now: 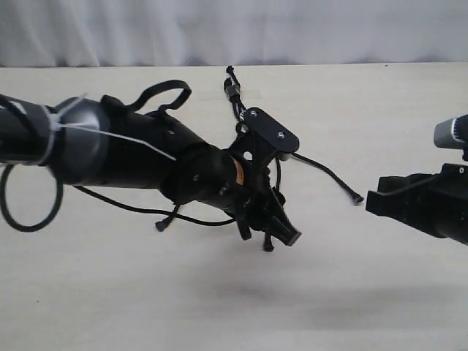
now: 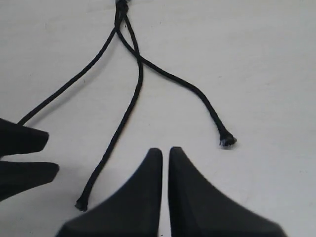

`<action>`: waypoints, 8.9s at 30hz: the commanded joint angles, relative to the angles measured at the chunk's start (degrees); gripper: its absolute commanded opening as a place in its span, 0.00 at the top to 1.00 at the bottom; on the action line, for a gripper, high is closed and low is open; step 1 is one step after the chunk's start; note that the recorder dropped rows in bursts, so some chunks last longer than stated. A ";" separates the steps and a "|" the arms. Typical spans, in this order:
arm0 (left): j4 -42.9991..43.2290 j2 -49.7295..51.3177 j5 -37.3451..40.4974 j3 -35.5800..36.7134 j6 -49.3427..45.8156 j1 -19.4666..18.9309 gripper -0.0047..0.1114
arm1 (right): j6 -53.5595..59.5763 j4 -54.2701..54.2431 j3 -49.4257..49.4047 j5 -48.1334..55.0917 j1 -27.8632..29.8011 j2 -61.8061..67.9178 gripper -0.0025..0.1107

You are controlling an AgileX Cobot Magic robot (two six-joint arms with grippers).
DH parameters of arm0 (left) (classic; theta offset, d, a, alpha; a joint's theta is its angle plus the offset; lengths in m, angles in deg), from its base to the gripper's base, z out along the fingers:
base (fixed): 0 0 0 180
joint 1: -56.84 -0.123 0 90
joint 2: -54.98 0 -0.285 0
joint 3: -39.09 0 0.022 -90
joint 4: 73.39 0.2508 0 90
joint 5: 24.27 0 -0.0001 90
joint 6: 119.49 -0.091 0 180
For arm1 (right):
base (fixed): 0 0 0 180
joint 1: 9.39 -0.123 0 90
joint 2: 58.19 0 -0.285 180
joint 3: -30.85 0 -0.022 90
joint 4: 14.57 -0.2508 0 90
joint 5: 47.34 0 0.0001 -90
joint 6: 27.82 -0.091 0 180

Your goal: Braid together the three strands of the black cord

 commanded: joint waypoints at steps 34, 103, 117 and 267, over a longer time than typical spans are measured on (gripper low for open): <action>10.05 -1.41 23.05 -8.77 0.53 -4.18 0.96 | 0.37 0.48 -0.52 -2.67 0.22 -0.41 0.94; 6.93 -47.11 3.51 16.15 0.43 -27.17 0.61 | 4.28 -4.94 35.59 29.91 -22.79 23.49 0.94; 5.41 -49.74 -1.11 22.58 0.66 -33.49 0.96 | 6.02 -7.44 64.21 43.86 -31.09 52.94 0.70; 2.29 -67.95 -11.44 33.63 0.48 -33.48 0.96 | 34.07 -15.63 48.53 31.67 -18.47 15.94 0.94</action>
